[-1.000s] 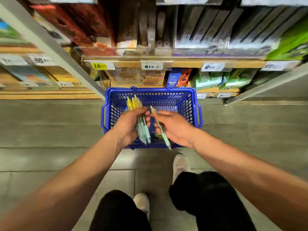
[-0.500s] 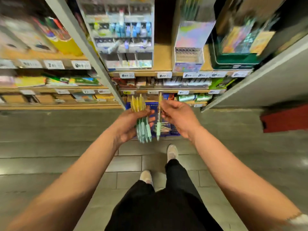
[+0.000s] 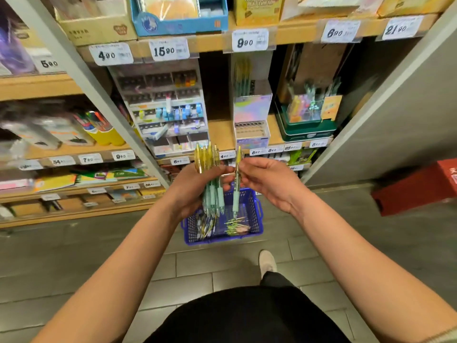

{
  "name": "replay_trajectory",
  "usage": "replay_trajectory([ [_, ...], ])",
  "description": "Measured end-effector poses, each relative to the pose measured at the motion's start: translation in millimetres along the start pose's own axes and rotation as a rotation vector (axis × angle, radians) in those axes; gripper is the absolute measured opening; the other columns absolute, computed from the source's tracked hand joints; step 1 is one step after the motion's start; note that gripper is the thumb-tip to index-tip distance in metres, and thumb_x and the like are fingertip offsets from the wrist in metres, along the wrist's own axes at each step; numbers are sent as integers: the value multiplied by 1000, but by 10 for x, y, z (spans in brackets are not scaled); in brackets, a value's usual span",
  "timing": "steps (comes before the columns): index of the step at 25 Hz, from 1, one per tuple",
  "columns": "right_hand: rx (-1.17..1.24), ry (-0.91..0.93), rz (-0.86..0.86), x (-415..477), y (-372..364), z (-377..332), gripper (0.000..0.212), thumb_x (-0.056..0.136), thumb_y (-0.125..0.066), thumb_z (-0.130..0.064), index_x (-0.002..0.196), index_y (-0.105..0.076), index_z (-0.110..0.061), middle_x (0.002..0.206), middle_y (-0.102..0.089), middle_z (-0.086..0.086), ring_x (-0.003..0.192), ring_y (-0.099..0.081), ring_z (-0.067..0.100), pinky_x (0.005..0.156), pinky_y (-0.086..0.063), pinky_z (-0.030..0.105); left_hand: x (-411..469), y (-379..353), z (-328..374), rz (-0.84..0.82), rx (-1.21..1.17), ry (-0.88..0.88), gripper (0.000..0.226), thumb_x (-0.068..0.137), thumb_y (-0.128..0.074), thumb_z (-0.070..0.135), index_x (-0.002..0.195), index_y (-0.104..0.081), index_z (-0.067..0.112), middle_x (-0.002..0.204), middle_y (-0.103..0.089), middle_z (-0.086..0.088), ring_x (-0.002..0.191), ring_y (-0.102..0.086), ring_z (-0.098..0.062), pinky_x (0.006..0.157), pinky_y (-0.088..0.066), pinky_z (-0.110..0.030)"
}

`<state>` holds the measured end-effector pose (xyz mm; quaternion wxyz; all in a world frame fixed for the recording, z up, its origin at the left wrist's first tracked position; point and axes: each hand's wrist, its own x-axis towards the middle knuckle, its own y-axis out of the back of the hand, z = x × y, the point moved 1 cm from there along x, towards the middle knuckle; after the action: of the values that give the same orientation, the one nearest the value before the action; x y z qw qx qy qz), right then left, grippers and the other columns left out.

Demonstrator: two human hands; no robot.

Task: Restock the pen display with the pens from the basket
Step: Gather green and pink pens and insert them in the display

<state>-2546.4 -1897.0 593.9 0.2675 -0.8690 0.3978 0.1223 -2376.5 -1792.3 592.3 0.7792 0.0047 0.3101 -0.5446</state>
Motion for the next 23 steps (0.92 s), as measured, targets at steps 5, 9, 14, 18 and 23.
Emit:
replay_trajectory([
  [5, -20, -33, -8, 220, 358, -331, 8, 90, -73, -12, 95, -79, -13, 83, -73, 2, 75, -66, 9, 72, -56, 20, 334, -346, 112, 71, -43, -21, 37, 96, -67, 19, 127, -61, 0, 118, -74, -17, 95, -76, -26, 76, -63, -38],
  [9, -53, -68, -20, 486, 639, -558, 19, 91, -73, -18, 106, -74, -7, 97, -77, 7, 81, -71, 14, 72, -57, 22, 686, -601, 144, 124, -78, -37, 38, 95, -71, 24, 125, -62, 2, 115, -75, -17, 96, -75, -30, 86, -62, -48],
  [14, -48, -84, -82, 848, 939, -736, 10, 94, -67, -9, 99, -73, -5, 88, -77, 5, 77, -71, 13, 72, -58, 21, 1121, -834, 107, 187, -34, -65, 30, 97, -70, 24, 118, -67, 4, 105, -77, -18, 90, -75, -28, 76, -61, -37],
  [18, -6, -102, -85, 1138, 1076, -837, 10, 93, -67, -4, 97, -75, -5, 87, -76, 6, 77, -70, 11, 74, -58, 21, 1449, -836, 155, 181, -2, -96, 26, 97, -67, 22, 117, -69, 4, 108, -76, -19, 93, -75, -30, 77, -60, -36],
  [23, -28, -44, 13, 1770, 1152, -793, 12, 94, -67, -7, 103, -74, -6, 90, -72, 8, 78, -68, 11, 75, -59, 22, 2111, -553, 254, 164, 27, -92, 27, 98, -65, 22, 117, -69, 3, 98, -75, -21, 80, -73, -29, 73, -63, -39],
])
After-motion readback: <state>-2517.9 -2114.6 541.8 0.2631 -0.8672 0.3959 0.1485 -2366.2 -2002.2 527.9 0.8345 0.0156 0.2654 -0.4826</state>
